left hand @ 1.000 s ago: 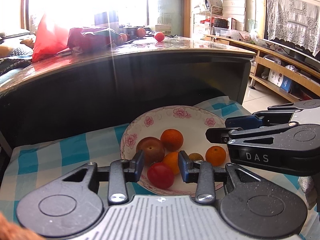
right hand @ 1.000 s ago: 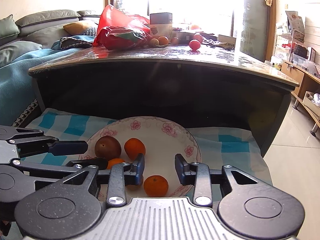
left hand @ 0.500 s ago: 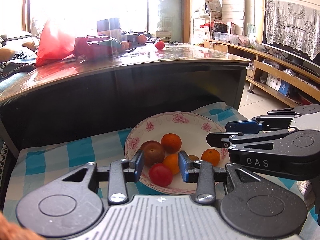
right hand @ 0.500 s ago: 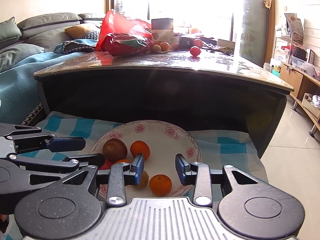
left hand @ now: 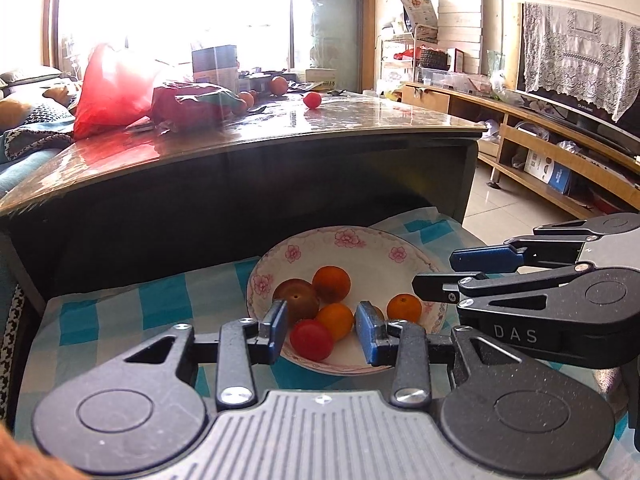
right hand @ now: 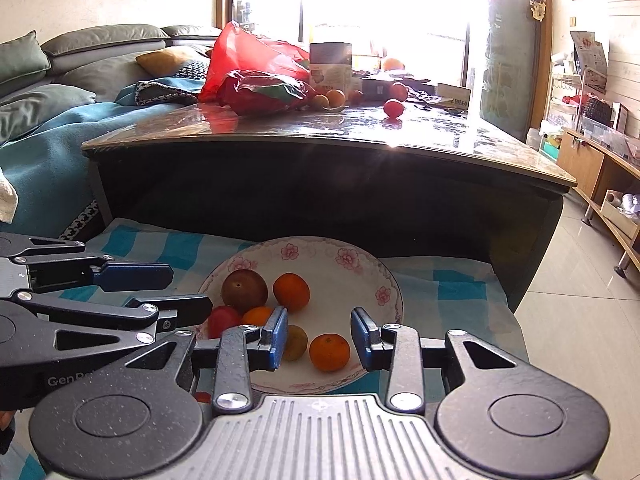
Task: Organize fruits
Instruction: 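Withdraw both tools from the plate toward the last tomato and kiwi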
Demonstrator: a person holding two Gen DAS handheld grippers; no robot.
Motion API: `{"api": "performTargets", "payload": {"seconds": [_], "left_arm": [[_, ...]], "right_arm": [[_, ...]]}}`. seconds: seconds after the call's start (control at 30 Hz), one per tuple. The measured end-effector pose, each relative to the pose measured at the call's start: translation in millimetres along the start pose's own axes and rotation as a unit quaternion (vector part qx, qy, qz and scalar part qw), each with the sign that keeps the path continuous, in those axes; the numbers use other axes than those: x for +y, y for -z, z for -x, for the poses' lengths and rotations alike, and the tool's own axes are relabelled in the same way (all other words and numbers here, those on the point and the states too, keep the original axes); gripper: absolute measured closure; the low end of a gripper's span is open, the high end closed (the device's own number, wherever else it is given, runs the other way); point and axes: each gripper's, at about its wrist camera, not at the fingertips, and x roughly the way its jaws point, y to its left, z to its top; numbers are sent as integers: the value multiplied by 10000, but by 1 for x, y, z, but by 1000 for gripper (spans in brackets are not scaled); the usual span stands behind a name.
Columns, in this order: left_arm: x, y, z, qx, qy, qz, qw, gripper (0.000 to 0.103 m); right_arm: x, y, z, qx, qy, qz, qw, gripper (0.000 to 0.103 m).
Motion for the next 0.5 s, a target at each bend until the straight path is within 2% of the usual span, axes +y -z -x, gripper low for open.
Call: {"api": "performTargets", "payload": {"seconds": [0.5], "left_arm": [[-6, 11, 22, 72, 84, -65, 9999, 57]], "right_arm": [[8, 8, 21, 64, -64, 52, 9999, 73]]}}
